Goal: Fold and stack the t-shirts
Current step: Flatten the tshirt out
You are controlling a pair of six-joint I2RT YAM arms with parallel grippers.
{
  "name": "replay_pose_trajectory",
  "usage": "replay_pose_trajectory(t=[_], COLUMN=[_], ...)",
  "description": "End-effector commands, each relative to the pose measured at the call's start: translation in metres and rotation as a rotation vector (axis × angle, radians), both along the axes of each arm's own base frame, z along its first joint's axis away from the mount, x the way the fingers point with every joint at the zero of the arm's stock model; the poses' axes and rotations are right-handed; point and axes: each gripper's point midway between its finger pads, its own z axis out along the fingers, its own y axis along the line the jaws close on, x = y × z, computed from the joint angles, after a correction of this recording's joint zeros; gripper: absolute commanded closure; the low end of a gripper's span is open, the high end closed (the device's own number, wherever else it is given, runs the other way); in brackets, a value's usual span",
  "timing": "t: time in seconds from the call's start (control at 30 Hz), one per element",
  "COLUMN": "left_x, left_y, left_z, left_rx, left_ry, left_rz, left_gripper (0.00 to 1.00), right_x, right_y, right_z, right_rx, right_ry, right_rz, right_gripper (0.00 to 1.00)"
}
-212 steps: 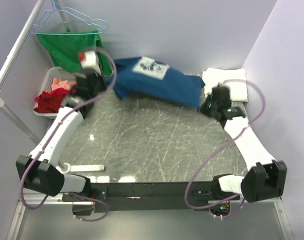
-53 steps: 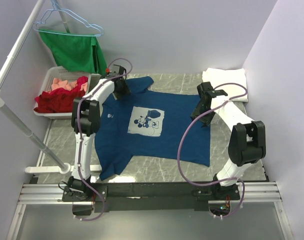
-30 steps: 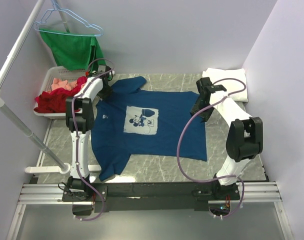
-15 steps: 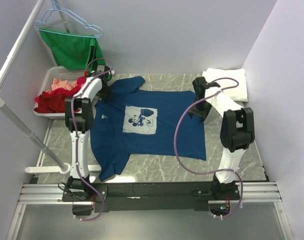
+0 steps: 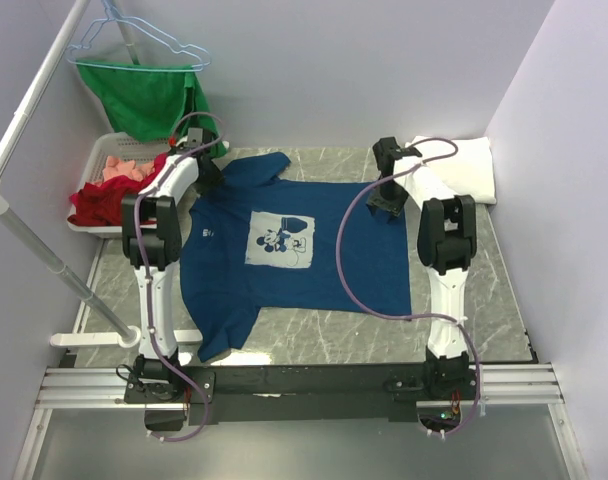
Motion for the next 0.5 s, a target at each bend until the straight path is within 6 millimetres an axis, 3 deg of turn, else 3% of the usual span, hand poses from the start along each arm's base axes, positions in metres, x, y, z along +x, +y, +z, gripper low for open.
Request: replay_pose_trajectory(t=[0.0,0.07,0.2,0.27,0.47], left_x=[0.001,-0.005,-0.022,-0.028,-0.051], left_y=[-0.006,-0.007,-0.011,-0.012,-0.020], left_z=[0.064,0.071,0.077,0.089,0.092], left_rx=[0.013,0.028,0.032,0.033,0.018], left_ry=[-0.123,-0.126,-0.112,-0.131,-0.121], left_rz=[-0.069,-0.083,-0.105,-0.113,-0.161], left_gripper=[0.46,0.46,0.46,0.45,0.45], right_x=[0.015,0.015,0.018,0.019,0.028], right_y=[-0.008,-0.009,-0.012,-0.013,-0.024], right_z=[0.002,-0.009,-0.010,-0.012,-0.015], right_rx=[-0.040,-0.049,-0.063,-0.069,-0.047], right_ry=[0.007,0.041,0.071,0.078,0.086], right_rz=[-0.010,-0.007,-0.008,-0.009,-0.040], right_gripper=[0.43,0.43,0.43,0.43,0.42])
